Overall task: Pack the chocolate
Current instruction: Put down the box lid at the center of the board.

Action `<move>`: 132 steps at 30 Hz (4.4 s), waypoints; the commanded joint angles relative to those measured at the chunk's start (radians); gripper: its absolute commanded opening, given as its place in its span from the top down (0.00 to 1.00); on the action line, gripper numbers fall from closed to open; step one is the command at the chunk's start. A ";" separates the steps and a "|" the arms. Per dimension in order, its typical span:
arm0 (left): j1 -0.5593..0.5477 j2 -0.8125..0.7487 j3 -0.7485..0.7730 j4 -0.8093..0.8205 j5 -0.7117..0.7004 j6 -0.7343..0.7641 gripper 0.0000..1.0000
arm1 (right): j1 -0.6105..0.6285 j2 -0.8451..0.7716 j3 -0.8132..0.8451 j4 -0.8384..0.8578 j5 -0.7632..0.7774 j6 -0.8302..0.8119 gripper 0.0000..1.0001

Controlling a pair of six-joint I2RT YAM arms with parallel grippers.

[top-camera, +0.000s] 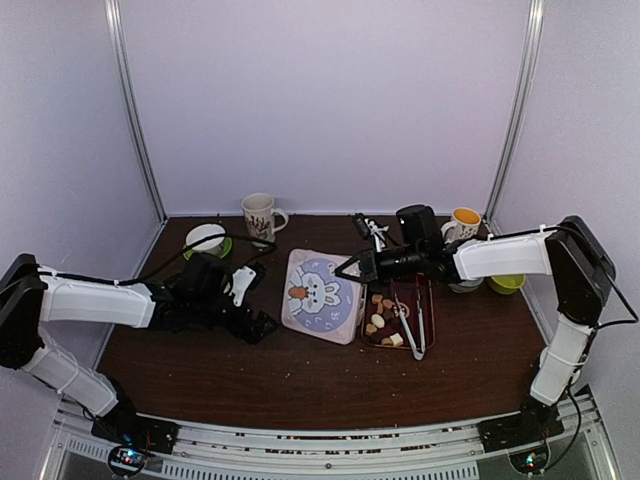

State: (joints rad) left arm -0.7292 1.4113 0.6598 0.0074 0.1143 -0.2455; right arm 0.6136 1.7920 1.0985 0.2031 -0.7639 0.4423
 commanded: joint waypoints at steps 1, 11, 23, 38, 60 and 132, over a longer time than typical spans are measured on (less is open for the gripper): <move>0.004 -0.041 0.011 0.029 -0.020 -0.003 0.02 | -0.039 -0.069 0.064 -0.053 -0.027 0.007 0.92; 0.004 -0.084 0.017 0.016 -0.027 -0.004 0.02 | -0.132 -0.070 0.103 -0.016 -0.138 0.140 0.92; 0.007 0.017 0.050 0.110 0.008 -0.011 0.02 | -0.246 0.166 0.176 0.042 -0.228 0.201 0.81; 0.033 0.063 0.090 0.126 0.012 -0.014 0.02 | -0.249 0.218 0.264 -0.303 -0.044 -0.121 0.59; 0.187 0.097 0.120 0.266 0.064 -0.162 0.02 | -0.156 0.170 0.273 -0.526 0.217 -0.361 0.43; 0.270 0.179 0.222 0.219 0.244 -0.151 0.06 | 0.030 -0.450 -0.356 -0.258 0.558 0.286 0.10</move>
State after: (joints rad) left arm -0.4164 1.5421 0.8177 0.2443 0.3706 -0.4404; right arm 0.6308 1.3373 0.7887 -0.0425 -0.1654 0.5873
